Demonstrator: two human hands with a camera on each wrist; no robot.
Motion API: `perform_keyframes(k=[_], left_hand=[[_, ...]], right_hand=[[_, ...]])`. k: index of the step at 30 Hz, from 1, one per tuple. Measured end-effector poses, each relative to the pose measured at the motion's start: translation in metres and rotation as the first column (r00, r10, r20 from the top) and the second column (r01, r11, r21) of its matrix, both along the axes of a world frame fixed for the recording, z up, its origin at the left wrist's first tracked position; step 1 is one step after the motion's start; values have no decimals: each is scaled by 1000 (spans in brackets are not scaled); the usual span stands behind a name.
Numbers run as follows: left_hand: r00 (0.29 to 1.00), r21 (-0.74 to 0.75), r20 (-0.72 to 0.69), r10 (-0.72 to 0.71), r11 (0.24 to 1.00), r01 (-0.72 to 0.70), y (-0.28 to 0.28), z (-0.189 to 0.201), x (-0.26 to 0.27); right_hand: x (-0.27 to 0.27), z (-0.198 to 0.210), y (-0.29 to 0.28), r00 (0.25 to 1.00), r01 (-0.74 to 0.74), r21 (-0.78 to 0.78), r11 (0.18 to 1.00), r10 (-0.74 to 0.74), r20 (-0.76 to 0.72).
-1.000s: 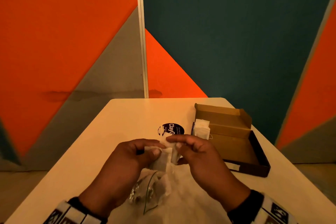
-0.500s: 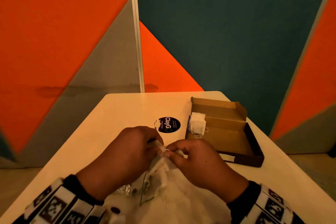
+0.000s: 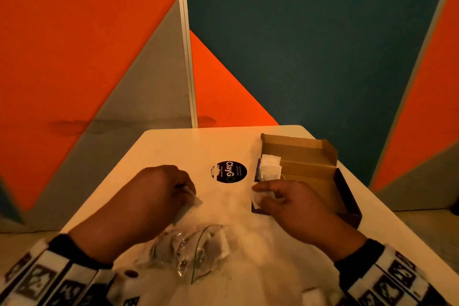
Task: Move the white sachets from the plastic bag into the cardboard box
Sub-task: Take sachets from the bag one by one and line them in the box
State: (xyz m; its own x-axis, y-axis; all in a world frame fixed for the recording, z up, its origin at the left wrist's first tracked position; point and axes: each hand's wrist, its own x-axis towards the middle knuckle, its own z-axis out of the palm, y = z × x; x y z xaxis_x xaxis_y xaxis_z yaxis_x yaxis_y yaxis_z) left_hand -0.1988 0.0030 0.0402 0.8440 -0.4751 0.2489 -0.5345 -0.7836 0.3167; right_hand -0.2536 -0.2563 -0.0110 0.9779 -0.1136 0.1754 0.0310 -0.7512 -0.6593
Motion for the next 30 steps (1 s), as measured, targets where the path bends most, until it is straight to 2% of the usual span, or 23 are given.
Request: perform_keyframes(k=[4,8,14,17,19,21,24,28,30], left_hand=[[990,122,35,-140,983,135,-31,-6,-15],[983,164,67,-169,974,156,-42,-9,-19],[992,46,-12,-127,991,127,-20,-10,-10],[977,-112,-173,-128,988,110,-10,-11,-8],[937,-259,-295,-189,959,111,-6,-12,-9],[886,-455,-363,-287,885,100,-6,-13,-13],[825,-730,-381,-417,683,8,-13,-19,-19],[729,-883,-394,-560,451,-131,-29,-32,-23],[744,-916,-363,-561,364,-172,-33,-37,-22]], right_hand=[[-5,5,39,984,-180,-85,980,179,-26],[-2,2,49,987,-156,-120,980,160,25],[-8,2,31,994,-112,-60,992,113,8],[-10,5,26,993,-118,-133,984,121,11],[-10,6,26,991,-126,-131,983,130,23],[-11,6,28,991,-129,-79,988,132,29],[-12,6,35,986,-165,14,986,165,5],[-15,4,47,973,-225,78,971,228,-29],[-16,3,49,973,-228,112,967,232,-20]])
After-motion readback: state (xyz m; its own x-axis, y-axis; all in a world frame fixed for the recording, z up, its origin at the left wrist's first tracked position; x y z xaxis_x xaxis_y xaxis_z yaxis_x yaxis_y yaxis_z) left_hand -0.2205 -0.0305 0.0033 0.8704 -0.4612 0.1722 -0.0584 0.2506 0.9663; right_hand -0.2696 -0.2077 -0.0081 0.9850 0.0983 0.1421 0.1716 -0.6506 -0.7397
